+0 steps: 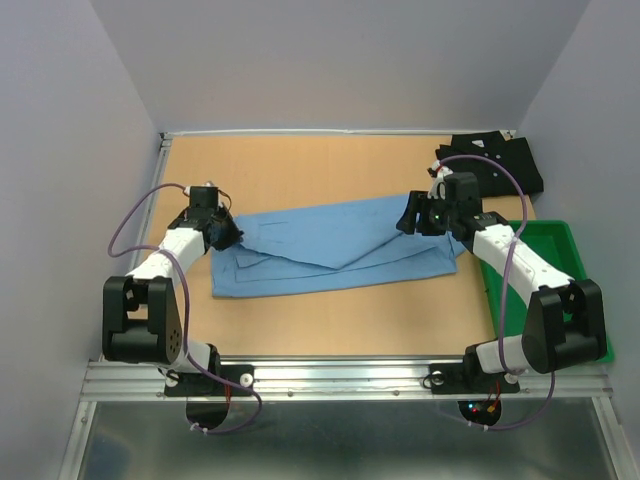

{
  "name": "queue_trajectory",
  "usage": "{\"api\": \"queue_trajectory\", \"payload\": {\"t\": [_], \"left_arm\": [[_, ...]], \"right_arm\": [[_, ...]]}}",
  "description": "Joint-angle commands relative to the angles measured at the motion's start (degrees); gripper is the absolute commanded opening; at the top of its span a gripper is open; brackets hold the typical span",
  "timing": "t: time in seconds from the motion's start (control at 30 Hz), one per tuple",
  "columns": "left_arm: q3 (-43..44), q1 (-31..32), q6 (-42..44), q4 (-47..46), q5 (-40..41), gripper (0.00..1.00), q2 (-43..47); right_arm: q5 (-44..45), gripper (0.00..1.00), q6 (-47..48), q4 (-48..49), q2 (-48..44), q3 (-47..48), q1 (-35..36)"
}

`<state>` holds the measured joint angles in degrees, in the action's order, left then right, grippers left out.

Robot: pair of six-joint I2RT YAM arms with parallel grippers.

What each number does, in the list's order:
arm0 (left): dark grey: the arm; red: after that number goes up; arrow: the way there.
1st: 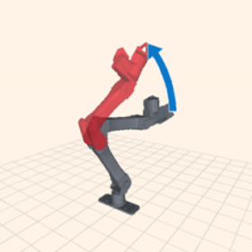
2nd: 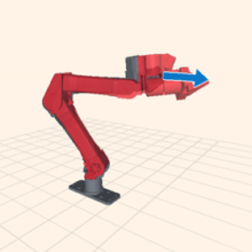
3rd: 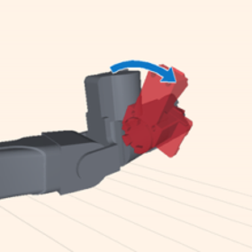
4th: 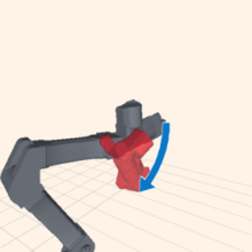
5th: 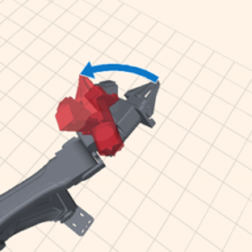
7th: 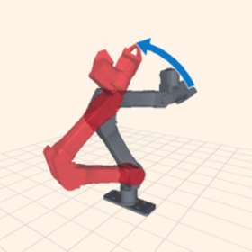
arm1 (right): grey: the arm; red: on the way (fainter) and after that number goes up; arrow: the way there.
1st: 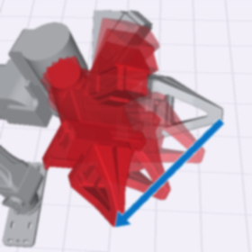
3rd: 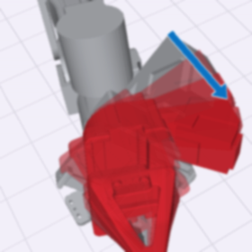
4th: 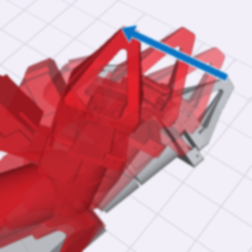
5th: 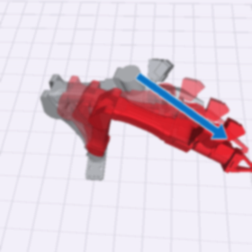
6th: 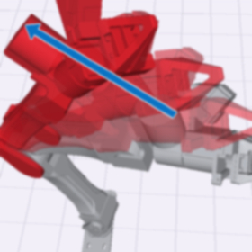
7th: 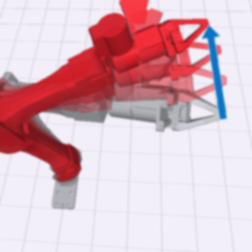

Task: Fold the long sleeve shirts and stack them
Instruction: Fold the shirt

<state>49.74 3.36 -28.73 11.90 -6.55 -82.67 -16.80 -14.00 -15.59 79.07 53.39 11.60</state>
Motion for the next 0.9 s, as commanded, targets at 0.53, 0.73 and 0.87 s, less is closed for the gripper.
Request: {"api": "queue_trajectory", "payload": {"t": [0.53, 0.73, 0.87], "left_arm": [[-2.4, 1.6, -0.3, -1.0, 9.0, 0.79, 8.3], [-2.0, 14.7, 1.0, -5.9, 8.7, 0.56, 13.1], [-4.6, 23.0, -0.6, -16.4, 0.9, 0.42, 11.9]], "right_arm": [[-8.6, 0.65, -9.5, 13.3, -0.4, -4.1, 2.5], [-9.3, 0.65, -18.3, 26.4, 2.0, -6.8, 5.4], [-11.0, 0.65, -25.4, 37.8, 4.7, -9.4, 6.9]]}}
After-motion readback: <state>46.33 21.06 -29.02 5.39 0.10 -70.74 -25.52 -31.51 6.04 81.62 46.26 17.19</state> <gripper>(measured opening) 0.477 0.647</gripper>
